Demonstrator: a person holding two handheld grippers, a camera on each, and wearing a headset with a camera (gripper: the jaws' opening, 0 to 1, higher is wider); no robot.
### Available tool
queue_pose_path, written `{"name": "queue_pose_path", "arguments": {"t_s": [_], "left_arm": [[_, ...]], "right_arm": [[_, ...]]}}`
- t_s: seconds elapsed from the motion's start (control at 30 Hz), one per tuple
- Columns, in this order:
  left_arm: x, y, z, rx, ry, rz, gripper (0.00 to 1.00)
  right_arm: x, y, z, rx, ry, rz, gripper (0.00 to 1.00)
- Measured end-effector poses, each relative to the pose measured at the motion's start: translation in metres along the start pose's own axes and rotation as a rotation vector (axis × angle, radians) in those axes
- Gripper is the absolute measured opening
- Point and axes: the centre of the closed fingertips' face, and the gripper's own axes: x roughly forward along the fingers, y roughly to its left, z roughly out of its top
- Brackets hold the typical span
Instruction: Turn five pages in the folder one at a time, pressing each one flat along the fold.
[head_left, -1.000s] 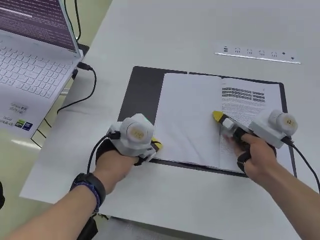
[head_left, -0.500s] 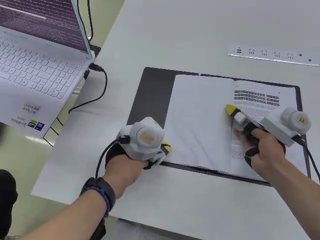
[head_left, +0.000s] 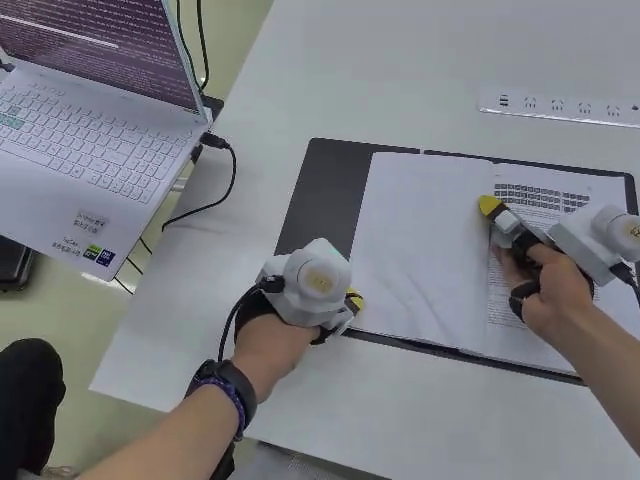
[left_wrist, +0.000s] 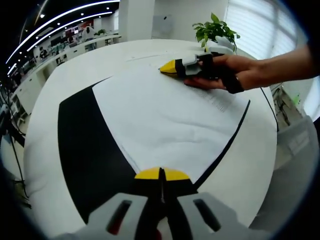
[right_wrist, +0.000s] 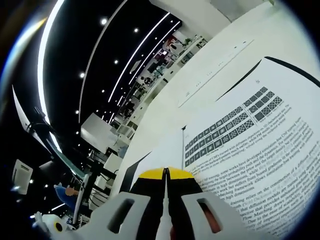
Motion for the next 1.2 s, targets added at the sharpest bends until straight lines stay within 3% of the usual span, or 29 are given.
{"name": "queue_pose_path", "arguments": {"t_s": [0.53, 0.77, 1.1, 1.2], "left_arm": [[0.0, 0.0, 0.001, -0.023, -0.006, -0.007, 0.0], [-0.001, 0.001, 0.001, -0.058, -0.016, -0.004, 0.0], [-0.001, 0.001, 0.001, -0.089, -0.038, -0.004, 0.0], [-0.001, 0.001, 0.001, -0.09, -0.037, -0.006, 0.0]], "right_arm": [[0.031, -0.004, 0.025, -0.006, -0.035, -0.034, 0.0], [0.048, -0.017, 0.038, 0.039, -0.049, -0.043, 0.0], [0.046, -0.015, 0.034, 0.004, -0.039, -0.027, 0.0], [0.04, -0.01, 0.027, -0.042, -0.026, -0.029, 0.0]]}}
